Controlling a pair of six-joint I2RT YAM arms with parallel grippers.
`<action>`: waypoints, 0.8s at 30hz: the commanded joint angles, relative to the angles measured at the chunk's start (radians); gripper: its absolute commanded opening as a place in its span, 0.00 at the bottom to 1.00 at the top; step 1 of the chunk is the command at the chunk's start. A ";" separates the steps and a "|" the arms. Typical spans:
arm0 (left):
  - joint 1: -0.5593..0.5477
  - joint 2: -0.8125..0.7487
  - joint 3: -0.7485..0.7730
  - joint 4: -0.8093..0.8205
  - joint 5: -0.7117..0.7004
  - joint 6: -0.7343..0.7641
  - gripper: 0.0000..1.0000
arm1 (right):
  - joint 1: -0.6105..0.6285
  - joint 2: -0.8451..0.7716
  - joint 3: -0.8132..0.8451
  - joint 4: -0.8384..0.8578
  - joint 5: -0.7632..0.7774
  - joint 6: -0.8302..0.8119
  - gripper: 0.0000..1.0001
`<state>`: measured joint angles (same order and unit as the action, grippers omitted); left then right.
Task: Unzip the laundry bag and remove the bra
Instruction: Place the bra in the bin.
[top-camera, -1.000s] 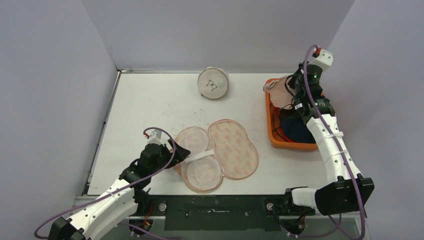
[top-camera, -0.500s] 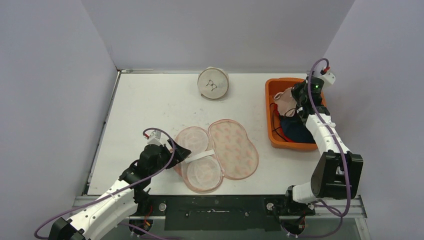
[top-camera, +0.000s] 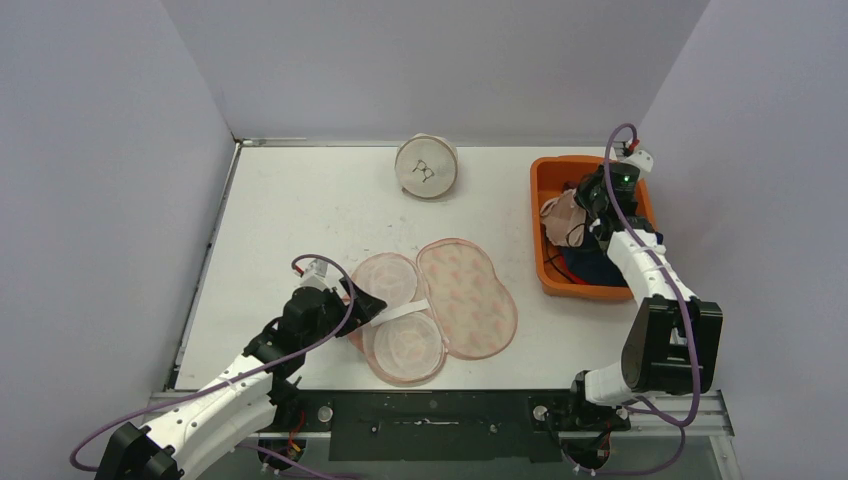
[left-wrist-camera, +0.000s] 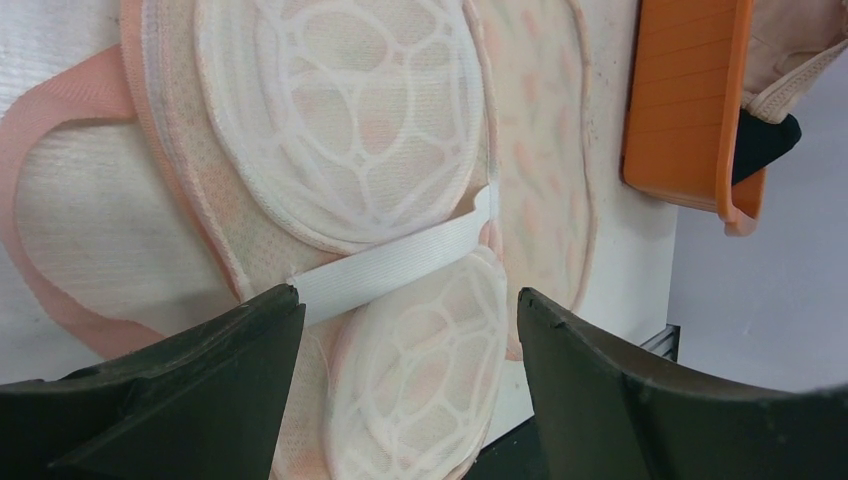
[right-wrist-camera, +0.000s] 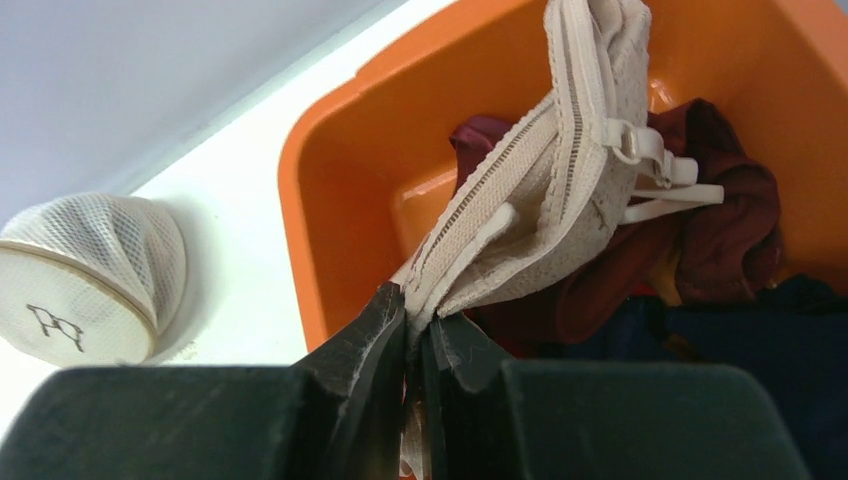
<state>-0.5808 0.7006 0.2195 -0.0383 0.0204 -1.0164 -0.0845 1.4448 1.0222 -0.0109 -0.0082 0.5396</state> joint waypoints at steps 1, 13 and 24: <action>0.002 -0.004 0.010 0.092 0.040 0.003 0.76 | -0.012 -0.051 -0.056 0.015 -0.005 -0.048 0.10; 0.001 -0.044 -0.002 0.072 0.028 0.007 0.77 | -0.011 -0.227 -0.145 -0.074 0.098 0.030 0.67; -0.009 -0.036 -0.019 0.095 0.037 -0.016 0.77 | 0.017 -0.514 -0.394 -0.188 0.148 0.173 0.79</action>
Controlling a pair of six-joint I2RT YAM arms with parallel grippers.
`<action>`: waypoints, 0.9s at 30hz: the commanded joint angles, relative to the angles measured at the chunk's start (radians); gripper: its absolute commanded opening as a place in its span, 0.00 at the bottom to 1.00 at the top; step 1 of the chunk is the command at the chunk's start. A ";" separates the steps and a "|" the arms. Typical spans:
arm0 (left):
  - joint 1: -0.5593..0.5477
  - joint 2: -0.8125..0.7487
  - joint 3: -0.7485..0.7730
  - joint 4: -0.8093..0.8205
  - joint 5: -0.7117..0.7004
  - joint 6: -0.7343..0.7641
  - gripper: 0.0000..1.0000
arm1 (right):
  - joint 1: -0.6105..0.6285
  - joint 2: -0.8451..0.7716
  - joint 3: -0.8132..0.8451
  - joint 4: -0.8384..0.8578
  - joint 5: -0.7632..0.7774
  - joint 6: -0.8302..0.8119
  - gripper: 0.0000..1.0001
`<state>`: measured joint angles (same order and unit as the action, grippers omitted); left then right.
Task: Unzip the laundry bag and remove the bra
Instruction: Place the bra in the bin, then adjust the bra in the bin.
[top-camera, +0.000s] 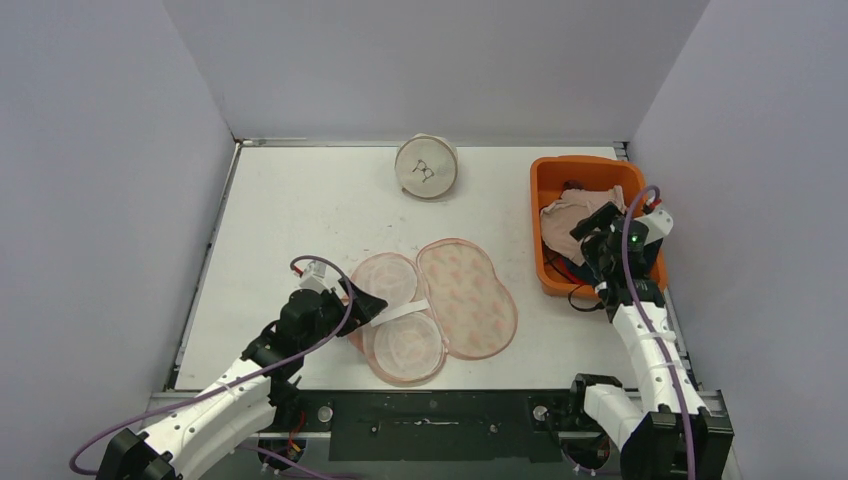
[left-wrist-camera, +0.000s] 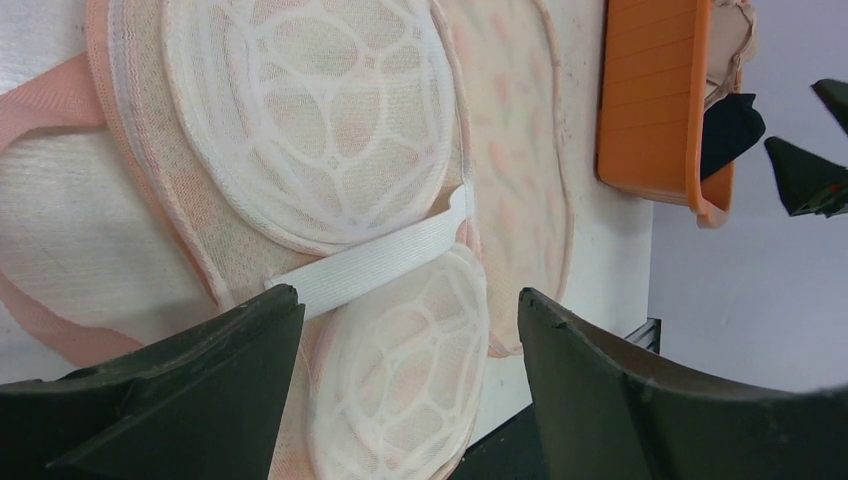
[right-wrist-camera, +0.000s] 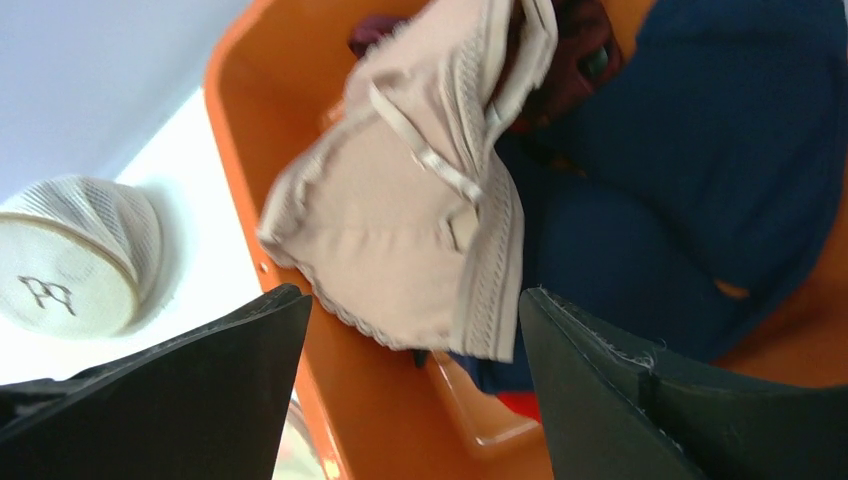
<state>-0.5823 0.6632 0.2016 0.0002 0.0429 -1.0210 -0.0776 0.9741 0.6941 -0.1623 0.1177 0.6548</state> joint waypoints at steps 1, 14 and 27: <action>-0.009 0.004 -0.002 0.058 0.014 -0.013 0.77 | 0.011 -0.054 -0.079 -0.032 0.022 0.058 0.80; -0.017 0.021 -0.010 0.075 0.005 -0.014 0.77 | 0.007 0.094 -0.117 0.127 -0.008 0.059 0.86; -0.017 0.071 -0.029 0.112 0.008 -0.019 0.77 | 0.007 0.219 -0.124 0.233 -0.023 0.074 0.53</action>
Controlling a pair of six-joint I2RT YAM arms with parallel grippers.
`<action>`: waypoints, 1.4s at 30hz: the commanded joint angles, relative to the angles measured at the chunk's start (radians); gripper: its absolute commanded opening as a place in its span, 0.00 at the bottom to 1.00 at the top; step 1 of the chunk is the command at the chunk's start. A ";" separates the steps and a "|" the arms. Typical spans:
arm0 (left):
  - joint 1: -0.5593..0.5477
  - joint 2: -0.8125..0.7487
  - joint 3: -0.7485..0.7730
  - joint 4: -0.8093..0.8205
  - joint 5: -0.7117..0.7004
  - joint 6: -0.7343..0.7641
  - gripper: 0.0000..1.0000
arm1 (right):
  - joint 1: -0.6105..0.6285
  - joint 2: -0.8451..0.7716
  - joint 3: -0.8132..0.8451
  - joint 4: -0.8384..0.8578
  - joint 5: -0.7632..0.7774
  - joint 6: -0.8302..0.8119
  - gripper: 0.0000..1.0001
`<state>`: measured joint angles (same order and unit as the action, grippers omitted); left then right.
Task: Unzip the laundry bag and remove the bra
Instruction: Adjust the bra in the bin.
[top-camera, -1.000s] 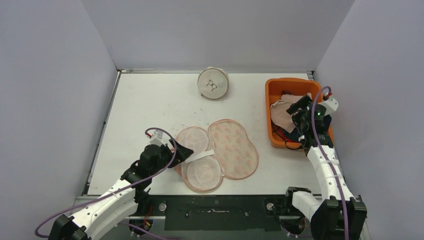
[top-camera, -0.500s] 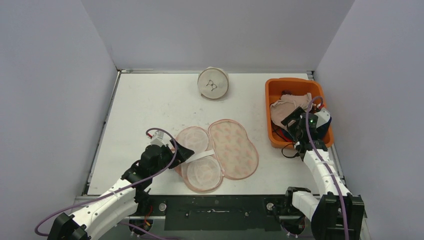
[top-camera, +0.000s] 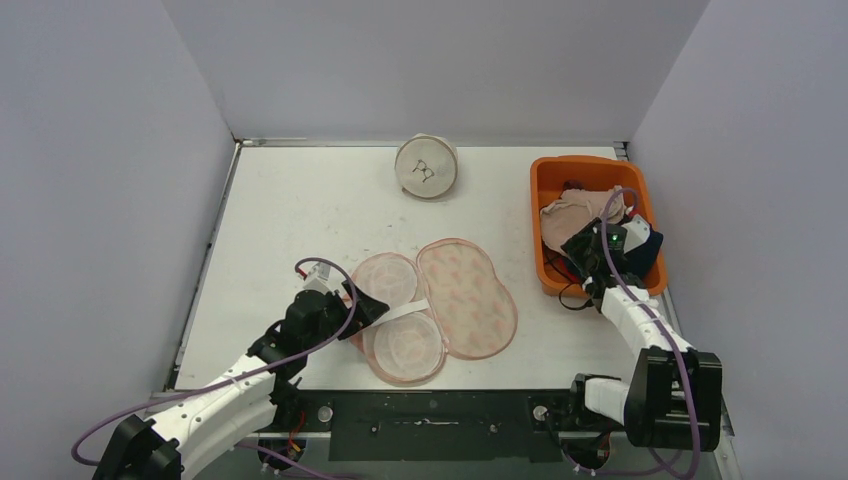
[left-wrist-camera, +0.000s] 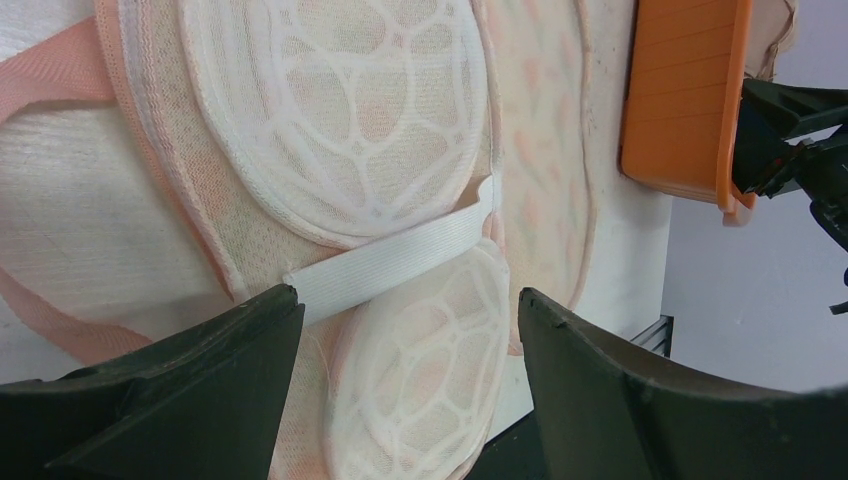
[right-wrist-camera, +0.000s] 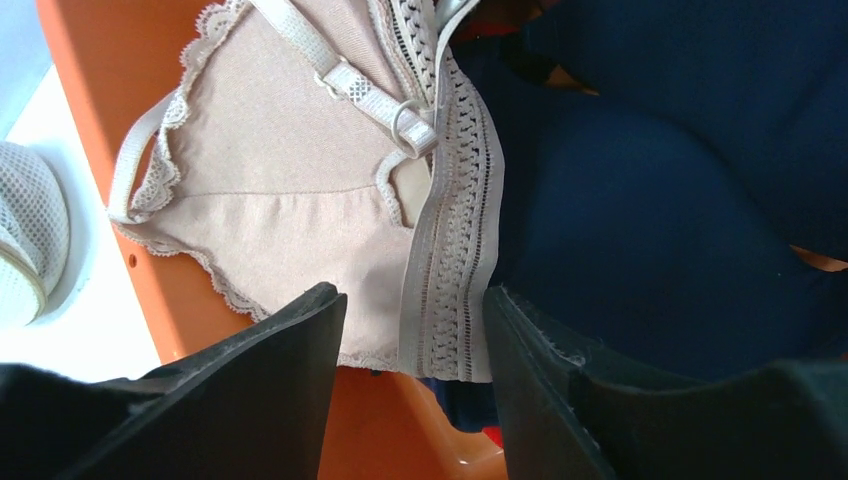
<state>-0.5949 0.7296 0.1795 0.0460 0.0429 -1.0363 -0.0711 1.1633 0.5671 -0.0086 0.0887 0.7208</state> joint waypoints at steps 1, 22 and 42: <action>-0.005 0.005 -0.006 0.065 0.008 -0.004 0.77 | 0.000 0.039 0.007 0.080 0.008 0.006 0.50; -0.011 -0.003 0.024 0.042 0.009 0.004 0.77 | 0.105 -0.274 0.110 -0.296 0.186 -0.057 0.05; -0.026 0.023 0.043 0.040 0.008 0.003 0.77 | 0.135 -0.358 0.187 -0.438 0.234 -0.084 0.76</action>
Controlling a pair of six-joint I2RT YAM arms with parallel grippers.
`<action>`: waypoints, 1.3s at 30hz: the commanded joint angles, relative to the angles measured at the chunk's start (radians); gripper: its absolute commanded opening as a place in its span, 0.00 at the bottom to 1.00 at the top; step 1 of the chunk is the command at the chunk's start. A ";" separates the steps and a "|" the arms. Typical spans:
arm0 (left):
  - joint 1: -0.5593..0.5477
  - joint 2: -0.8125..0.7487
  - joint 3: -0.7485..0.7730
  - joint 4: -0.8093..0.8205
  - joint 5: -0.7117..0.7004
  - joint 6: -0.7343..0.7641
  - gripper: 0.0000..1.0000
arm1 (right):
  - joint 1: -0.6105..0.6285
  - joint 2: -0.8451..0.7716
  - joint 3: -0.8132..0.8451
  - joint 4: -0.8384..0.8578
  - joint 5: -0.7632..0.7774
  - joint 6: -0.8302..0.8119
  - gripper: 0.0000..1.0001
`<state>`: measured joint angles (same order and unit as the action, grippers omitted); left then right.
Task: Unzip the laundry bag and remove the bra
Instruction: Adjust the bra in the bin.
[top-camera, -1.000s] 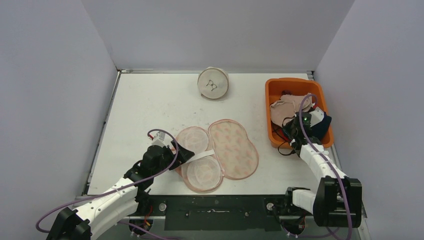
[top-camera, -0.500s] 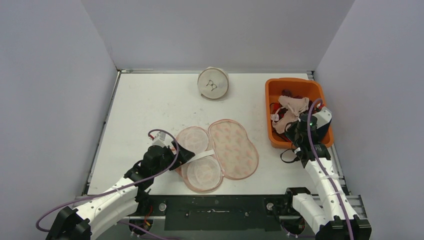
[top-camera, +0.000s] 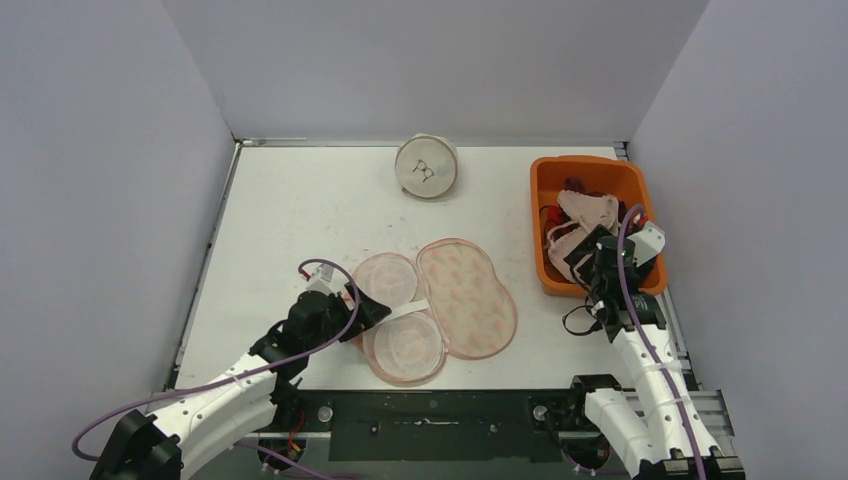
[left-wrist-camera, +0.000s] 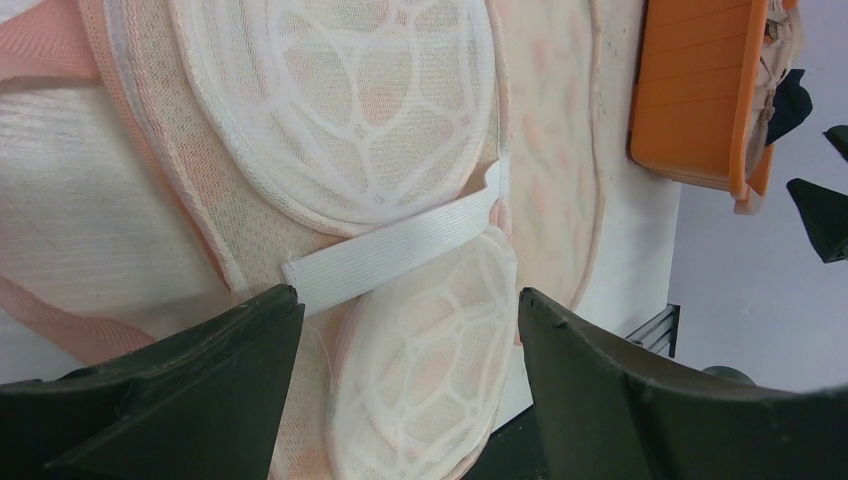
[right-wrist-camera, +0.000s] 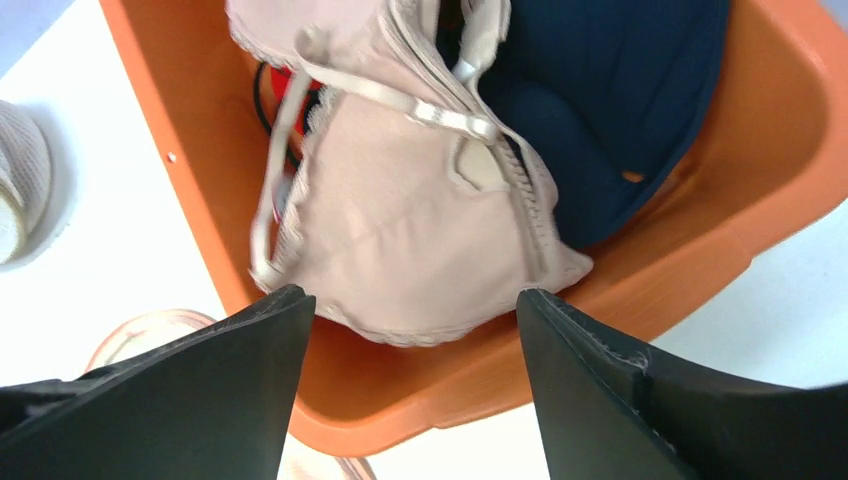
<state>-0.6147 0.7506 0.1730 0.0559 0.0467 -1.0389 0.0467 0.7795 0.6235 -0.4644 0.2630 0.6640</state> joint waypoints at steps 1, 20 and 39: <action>-0.007 0.004 0.053 0.029 0.003 0.007 0.77 | 0.019 0.043 0.161 0.027 0.068 -0.032 0.78; -0.011 -0.003 0.079 0.009 0.003 0.028 0.77 | -0.152 0.604 0.394 0.340 0.047 -0.029 0.84; -0.013 0.009 0.061 0.029 0.003 0.048 0.77 | -0.226 0.771 0.328 0.625 -0.181 -0.059 0.56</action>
<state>-0.6212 0.7700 0.2104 0.0494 0.0467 -1.0119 -0.1715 1.5864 0.9623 0.0154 0.0998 0.6228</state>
